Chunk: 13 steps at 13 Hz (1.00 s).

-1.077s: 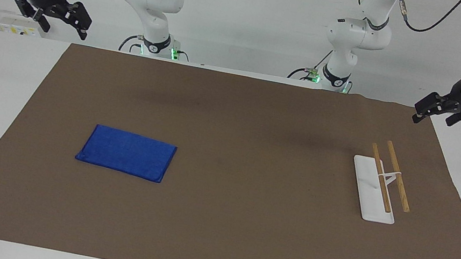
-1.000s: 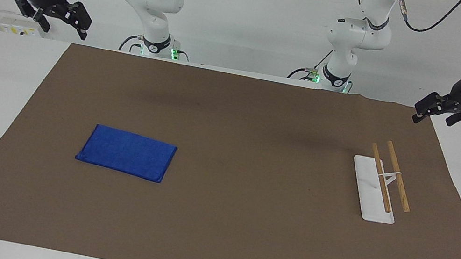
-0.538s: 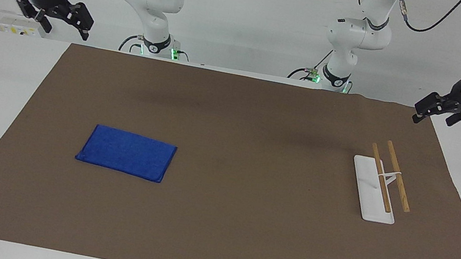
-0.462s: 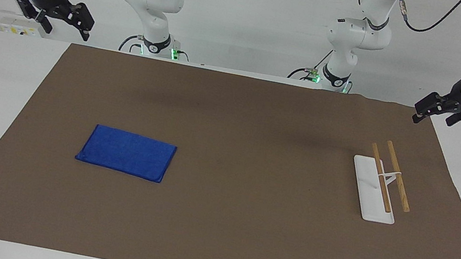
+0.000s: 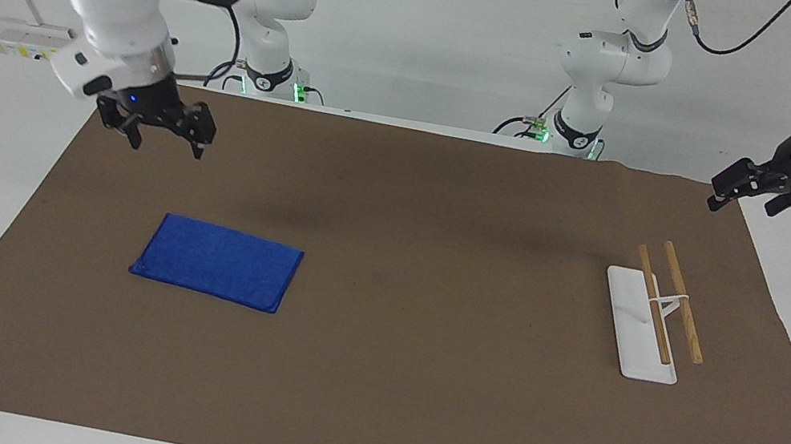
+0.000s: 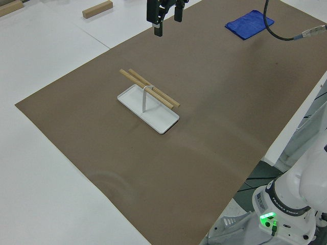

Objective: Right arm passes towel to left arm to hang
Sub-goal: 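Reach the right gripper down to the blue towel and grasp it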

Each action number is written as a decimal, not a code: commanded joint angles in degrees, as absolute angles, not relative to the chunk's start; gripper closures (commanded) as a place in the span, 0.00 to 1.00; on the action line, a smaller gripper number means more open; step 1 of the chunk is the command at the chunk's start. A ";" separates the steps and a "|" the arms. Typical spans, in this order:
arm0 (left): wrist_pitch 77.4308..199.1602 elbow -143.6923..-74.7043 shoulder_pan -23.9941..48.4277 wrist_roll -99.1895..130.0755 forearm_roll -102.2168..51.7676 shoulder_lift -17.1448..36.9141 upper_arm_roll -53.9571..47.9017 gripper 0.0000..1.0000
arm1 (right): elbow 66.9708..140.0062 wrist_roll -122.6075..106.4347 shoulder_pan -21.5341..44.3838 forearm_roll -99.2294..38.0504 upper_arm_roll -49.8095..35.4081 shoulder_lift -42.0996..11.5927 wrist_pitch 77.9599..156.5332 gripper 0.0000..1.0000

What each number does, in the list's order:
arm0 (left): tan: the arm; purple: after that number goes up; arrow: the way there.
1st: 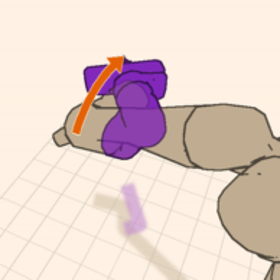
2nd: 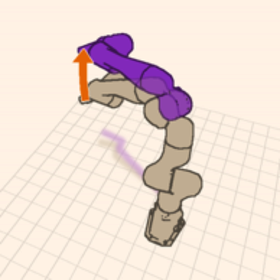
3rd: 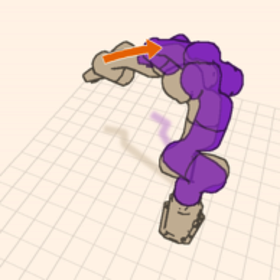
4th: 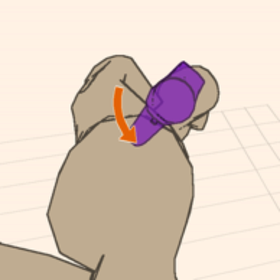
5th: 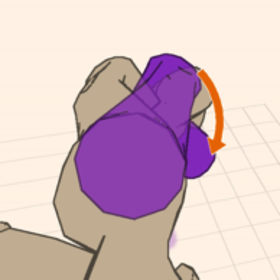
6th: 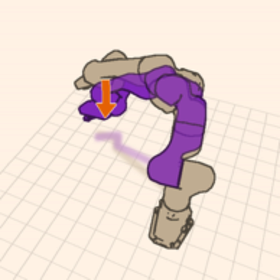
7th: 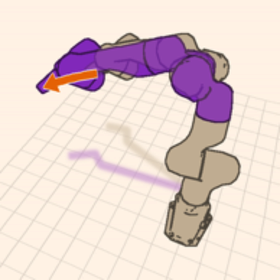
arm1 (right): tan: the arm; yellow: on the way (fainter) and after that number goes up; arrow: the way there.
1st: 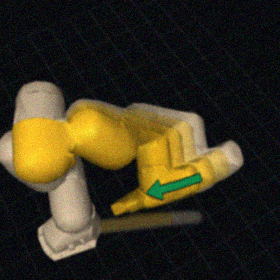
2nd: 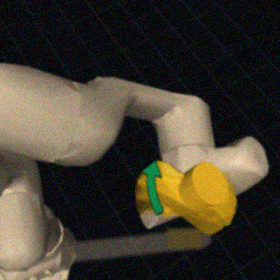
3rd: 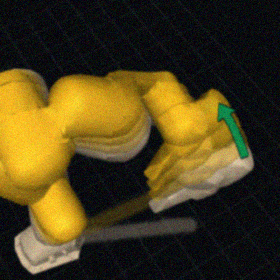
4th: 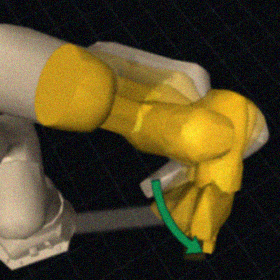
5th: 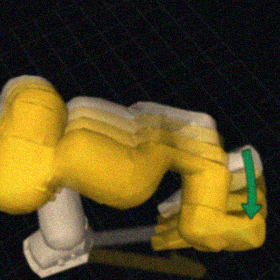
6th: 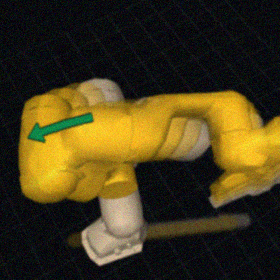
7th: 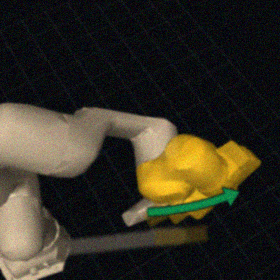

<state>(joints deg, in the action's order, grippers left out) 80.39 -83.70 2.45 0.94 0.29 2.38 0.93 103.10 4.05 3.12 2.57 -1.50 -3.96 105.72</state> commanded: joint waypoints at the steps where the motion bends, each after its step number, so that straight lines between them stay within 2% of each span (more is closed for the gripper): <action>1: 79.98 -84.99 2.11 0.00 -0.26 1.14 0.97 0.00 | 110.10 6.77 4.13 1.32 -1.49 -7.72 117.46 0.00; 4: 79.98 -84.99 2.11 0.00 -0.26 1.14 0.97 0.00 | 117.58 6.24 3.78 1.23 -1.49 -10.62 127.51 0.01; 7: 79.98 -84.99 2.11 0.00 -0.26 1.14 0.97 0.00 | 118.21 3.44 3.95 0.18 -1.49 -15.10 131.03 0.08; 10: 79.98 -84.99 2.11 0.00 -0.26 1.14 0.97 0.00 | 120.31 2.11 3.96 0.09 -1.58 -15.12 132.01 0.10; 13: 79.98 -84.99 2.11 0.00 -0.26 1.14 0.97 0.00 | 122.60 0.71 3.87 0.09 -1.67 -14.94 134.65 0.20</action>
<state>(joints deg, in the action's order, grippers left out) 80.39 -83.70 2.45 0.94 0.29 2.38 0.93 120.24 2.84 4.24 1.31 -1.38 -16.10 132.69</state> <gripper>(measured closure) 0.000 0.163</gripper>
